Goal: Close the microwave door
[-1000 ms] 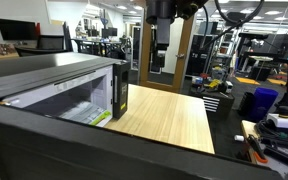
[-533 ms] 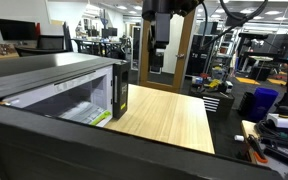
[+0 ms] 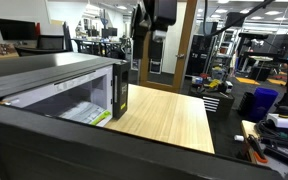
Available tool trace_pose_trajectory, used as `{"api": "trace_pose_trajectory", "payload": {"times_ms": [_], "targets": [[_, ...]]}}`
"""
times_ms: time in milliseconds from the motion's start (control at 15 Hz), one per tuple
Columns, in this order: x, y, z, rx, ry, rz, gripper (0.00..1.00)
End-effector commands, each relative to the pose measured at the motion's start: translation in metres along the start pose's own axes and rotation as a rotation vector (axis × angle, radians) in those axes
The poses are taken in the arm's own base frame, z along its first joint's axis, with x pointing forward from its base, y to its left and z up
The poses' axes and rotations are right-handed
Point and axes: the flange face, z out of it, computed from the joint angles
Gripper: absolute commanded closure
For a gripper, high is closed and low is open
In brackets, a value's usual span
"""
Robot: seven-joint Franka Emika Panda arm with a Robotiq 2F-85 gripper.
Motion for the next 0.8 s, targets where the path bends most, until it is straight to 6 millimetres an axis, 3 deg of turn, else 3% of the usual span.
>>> {"api": "trace_pose_trajectory", "payload": {"times_ms": [0,400,600,667,733], "targets": [[0.011,-0.043,-0.006,0.042,0.028,-0.179,0.0],[0.031,-0.107,0.007,0.117,0.018,-0.441,0.0],[0.035,-0.129,0.015,0.146,0.002,-0.546,0.0],[0.036,-0.134,0.017,0.155,0.0,-0.575,0.25],[0.036,-0.137,0.019,0.165,0.002,-0.605,0.26]]}}
